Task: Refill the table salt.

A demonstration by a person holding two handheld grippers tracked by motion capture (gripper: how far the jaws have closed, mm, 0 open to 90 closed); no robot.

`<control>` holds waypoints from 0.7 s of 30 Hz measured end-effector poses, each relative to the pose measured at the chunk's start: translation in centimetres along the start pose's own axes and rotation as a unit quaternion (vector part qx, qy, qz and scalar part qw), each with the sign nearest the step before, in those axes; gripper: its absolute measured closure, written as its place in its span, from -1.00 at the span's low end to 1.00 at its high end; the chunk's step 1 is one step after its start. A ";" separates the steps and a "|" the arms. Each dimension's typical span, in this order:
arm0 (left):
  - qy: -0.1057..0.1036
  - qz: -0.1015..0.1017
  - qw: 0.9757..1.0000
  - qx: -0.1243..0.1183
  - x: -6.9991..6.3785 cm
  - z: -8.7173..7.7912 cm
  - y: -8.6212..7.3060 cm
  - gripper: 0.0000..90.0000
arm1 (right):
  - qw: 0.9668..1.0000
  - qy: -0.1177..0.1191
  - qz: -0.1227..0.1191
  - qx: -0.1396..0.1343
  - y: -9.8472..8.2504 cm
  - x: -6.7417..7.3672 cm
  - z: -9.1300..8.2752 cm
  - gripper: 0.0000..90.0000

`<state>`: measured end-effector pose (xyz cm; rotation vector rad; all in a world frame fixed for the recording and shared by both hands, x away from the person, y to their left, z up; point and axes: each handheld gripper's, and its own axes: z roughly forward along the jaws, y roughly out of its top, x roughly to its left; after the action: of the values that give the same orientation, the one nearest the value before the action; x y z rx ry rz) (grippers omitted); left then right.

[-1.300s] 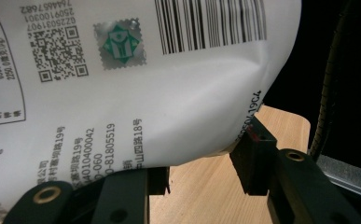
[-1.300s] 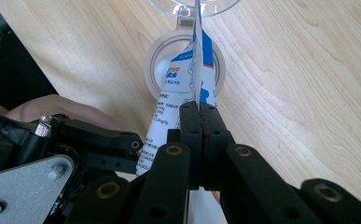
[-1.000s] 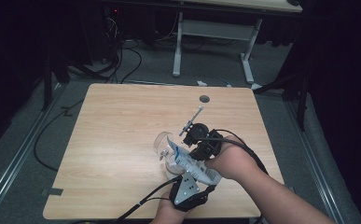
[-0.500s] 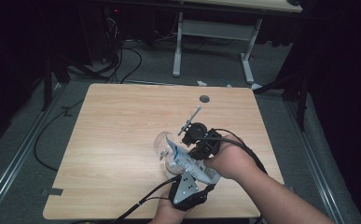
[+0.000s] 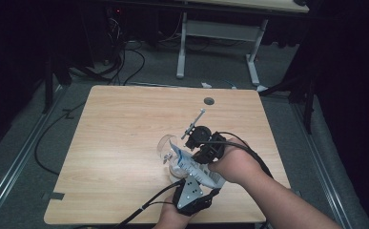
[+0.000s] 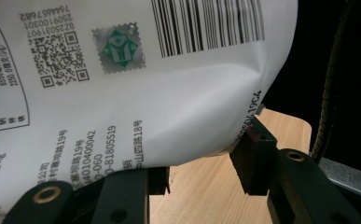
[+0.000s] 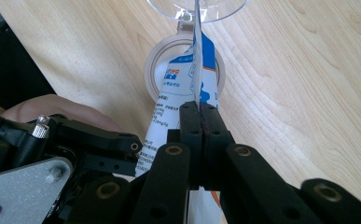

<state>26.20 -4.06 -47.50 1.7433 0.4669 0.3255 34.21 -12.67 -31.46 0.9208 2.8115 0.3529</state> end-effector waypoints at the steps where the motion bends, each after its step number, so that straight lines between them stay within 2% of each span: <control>1: 0.000 0.000 1.000 0.000 0.0 0.0 0.0 0.36 | 1.000 -0.001 0.000 0.001 0.0 0.0 0.0 1.00; 21: -0.003 -0.004 1.000 -0.003 0.0 0.0 0.0 0.34 | 1.000 -0.001 0.000 -0.001 0.1 0.1 0.1 1.00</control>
<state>26.22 -4.02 -47.47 1.7363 0.4687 0.3148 34.27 -12.50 -31.56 0.9198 2.8094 0.3561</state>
